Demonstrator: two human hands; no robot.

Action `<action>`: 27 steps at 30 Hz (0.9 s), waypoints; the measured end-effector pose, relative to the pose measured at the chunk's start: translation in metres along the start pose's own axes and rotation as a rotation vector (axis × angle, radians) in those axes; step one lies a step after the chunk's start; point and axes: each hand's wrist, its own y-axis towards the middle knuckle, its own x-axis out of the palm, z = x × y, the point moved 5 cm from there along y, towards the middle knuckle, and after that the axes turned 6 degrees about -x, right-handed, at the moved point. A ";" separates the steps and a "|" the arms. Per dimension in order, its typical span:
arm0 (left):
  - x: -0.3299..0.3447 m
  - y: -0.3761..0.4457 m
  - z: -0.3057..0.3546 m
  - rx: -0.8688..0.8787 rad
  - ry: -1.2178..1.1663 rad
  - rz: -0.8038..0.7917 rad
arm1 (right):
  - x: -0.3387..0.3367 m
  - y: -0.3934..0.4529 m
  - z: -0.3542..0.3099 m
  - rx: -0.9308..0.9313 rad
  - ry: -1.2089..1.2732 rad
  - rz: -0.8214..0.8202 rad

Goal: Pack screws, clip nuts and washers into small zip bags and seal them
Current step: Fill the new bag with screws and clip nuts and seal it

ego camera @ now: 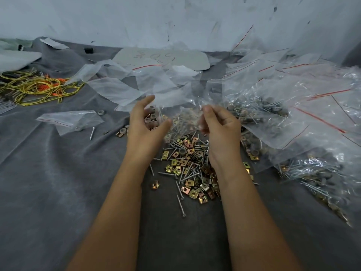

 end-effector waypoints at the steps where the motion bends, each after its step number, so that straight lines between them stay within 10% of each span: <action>1: 0.003 -0.003 0.003 0.041 0.041 0.005 | 0.003 0.000 -0.001 0.024 0.071 -0.048; 10: 0.013 -0.001 -0.003 -0.251 -0.487 -0.335 | -0.003 0.003 0.000 0.174 0.579 0.061; 15: -0.024 0.006 -0.007 -0.149 -0.473 0.384 | -0.004 -0.006 -0.014 -0.211 -0.524 0.149; 18: -0.042 -0.001 0.002 0.018 -0.183 0.680 | 0.014 -0.013 -0.018 -0.400 -0.622 -0.034; 23: 0.001 -0.005 0.022 0.260 0.296 0.282 | 0.038 -0.020 0.007 -0.088 -0.416 -0.394; 27: 0.032 -0.012 0.021 0.401 0.469 -0.022 | 0.033 -0.014 0.014 -0.059 -0.442 -0.305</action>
